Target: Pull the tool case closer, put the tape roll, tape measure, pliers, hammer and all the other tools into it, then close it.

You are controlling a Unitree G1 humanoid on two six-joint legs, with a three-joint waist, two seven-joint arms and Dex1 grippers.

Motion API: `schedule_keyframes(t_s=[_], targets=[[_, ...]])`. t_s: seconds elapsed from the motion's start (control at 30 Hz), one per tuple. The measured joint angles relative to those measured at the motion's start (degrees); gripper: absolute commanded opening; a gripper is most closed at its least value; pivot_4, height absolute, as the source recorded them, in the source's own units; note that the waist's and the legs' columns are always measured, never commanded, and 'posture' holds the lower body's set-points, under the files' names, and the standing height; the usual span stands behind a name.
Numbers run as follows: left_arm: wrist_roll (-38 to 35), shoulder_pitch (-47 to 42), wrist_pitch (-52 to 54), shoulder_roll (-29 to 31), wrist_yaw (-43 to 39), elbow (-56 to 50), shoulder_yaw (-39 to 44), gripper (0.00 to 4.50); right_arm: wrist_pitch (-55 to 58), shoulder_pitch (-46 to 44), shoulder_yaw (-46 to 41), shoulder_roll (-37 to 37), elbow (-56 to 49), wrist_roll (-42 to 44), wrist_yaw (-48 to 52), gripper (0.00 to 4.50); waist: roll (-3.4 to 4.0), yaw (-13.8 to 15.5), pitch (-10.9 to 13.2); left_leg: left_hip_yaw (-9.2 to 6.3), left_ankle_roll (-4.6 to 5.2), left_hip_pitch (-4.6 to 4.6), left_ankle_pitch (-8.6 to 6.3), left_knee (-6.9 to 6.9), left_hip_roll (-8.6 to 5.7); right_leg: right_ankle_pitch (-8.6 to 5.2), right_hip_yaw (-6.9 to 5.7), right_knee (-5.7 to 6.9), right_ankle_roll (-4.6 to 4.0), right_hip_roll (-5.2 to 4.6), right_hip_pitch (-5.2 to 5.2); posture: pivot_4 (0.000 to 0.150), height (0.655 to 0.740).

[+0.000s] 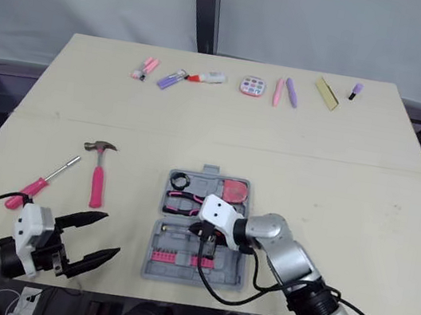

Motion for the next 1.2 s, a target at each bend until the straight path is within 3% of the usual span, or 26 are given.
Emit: schedule_keyframes(t_s=[1.2], targets=[[0.0,0.0,0.0,0.0,0.1,0.0,0.0,4.5,-0.3,1.1,0.1,0.6,2.3,-0.1,0.0,0.04,-0.14,0.0,-0.5,-0.36,-0.04,0.36,-0.02,-0.04,0.03,-0.01,0.15,-0.67,-0.02,-0.02,0.8,0.15,0.74]])
